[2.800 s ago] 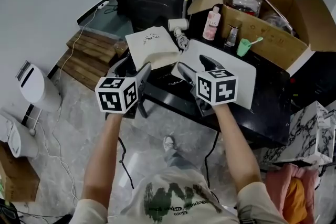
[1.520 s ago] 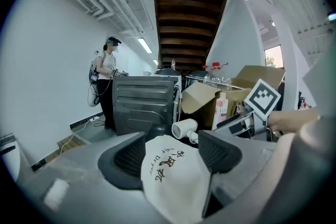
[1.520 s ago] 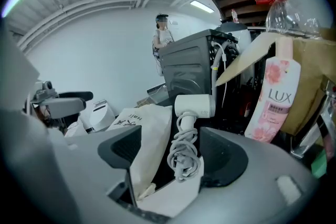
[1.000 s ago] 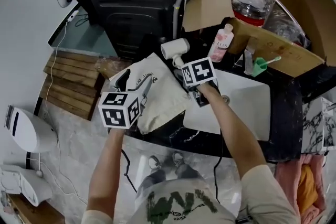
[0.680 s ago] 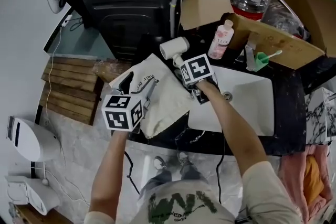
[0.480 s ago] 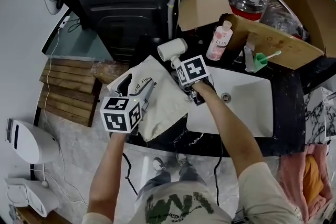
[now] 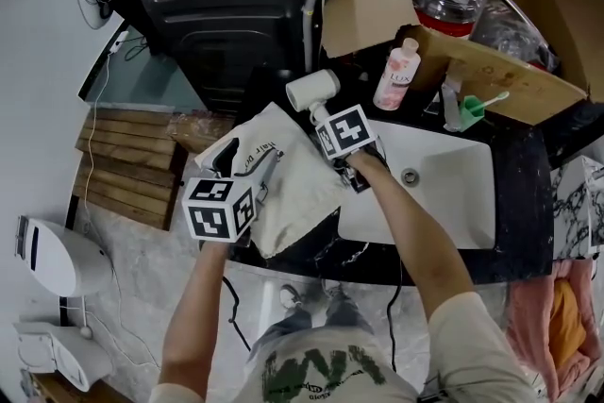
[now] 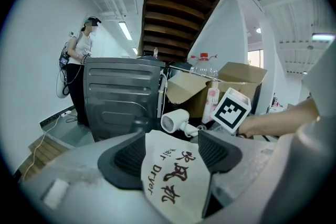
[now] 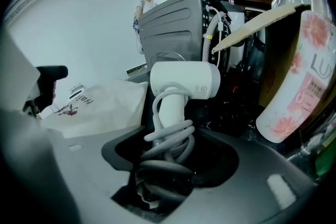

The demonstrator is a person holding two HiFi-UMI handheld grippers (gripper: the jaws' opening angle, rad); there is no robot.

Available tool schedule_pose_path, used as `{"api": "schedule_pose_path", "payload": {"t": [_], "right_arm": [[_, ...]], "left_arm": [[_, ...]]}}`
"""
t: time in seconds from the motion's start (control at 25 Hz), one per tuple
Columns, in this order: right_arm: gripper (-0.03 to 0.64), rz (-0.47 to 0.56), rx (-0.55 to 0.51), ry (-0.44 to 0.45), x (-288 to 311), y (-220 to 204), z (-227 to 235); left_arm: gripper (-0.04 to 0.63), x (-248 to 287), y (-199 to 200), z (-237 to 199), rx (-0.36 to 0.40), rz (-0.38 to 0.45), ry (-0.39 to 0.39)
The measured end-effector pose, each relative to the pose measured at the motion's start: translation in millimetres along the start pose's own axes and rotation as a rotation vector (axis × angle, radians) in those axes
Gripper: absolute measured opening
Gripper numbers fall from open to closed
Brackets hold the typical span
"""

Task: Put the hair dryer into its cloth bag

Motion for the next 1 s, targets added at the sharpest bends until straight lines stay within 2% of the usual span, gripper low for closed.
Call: {"api": "schedule_pose_path", "payload": {"t": [0.56, 1.0], "right_arm": [[0.244, 0.031, 0.026, -0.002, -15, -2, 3], [0.242, 0.101, 0.031, -0.044, -64, -5, -8]], "left_arm": [[0.325, -11, 1, -5, -0.016, 0.010, 0.002], [0.325, -19, 4, 8, 0.003, 0.027, -0.063]]}}
Point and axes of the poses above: the fingertips, and each gripper's own axes: x forward along the fingers, z to its right, y out of its top, the point moved 4 cm from there along -x, backward along the fingers, and after that the axes turned 7 degrees about y, right-handed, at the moved point
